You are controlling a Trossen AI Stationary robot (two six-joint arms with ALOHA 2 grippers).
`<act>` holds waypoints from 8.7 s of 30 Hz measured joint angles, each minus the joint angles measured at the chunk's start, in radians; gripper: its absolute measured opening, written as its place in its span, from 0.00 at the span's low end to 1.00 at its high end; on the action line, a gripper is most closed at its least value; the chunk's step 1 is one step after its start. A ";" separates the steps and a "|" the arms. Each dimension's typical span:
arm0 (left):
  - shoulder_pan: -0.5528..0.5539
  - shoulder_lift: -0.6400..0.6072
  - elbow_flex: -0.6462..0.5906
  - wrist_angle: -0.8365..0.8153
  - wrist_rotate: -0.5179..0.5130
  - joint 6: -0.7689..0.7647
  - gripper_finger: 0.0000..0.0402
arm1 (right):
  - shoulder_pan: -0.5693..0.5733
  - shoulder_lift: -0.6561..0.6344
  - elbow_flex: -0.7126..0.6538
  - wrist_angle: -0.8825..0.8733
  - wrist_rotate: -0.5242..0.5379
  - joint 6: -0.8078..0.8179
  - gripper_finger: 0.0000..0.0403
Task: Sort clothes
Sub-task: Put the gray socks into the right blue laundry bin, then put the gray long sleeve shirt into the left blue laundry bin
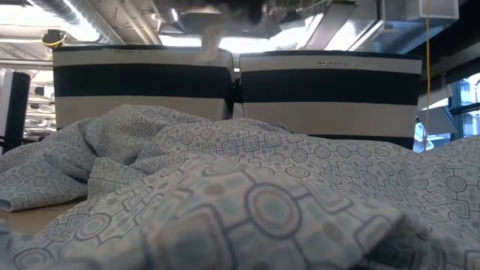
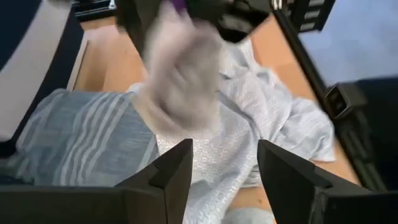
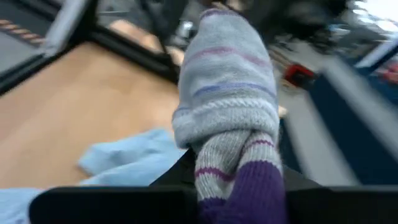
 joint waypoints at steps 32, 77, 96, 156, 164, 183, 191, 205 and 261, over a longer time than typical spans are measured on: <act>0.008 -0.114 -0.396 0.298 -0.067 -0.132 0.42 | -0.685 -0.496 -0.002 -0.640 0.266 0.174 0.15; 0.008 -0.114 -0.410 0.297 -0.159 -0.176 0.42 | -0.806 -0.468 -0.002 -0.732 0.178 0.398 0.55; 0.008 -0.114 -0.410 0.296 -0.159 -0.177 0.42 | -0.495 -0.616 -0.001 -0.796 -0.273 0.502 0.80; 0.029 -0.114 -0.410 0.292 -0.163 -0.203 0.42 | -0.164 0.102 -0.104 -0.394 0.279 -0.016 0.14; 0.029 -0.114 -0.410 0.287 -0.163 -0.224 0.42 | -0.164 0.099 -0.022 -0.453 0.391 -0.021 0.13; 0.020 0.069 -0.607 0.661 -0.171 -0.313 0.42 | -0.117 0.099 0.286 -0.743 0.559 -0.045 0.12; 0.021 0.127 -0.630 0.664 -0.208 -0.393 0.42 | -0.118 0.098 0.423 -0.811 0.576 -0.048 0.11; 0.021 0.171 -0.636 0.739 -0.229 -0.385 0.42 | -0.131 0.097 0.721 -0.843 0.547 -0.183 0.11; 0.021 0.170 -0.636 0.735 -0.313 -0.336 0.42 | -0.726 0.106 0.736 -0.359 -0.038 0.134 0.12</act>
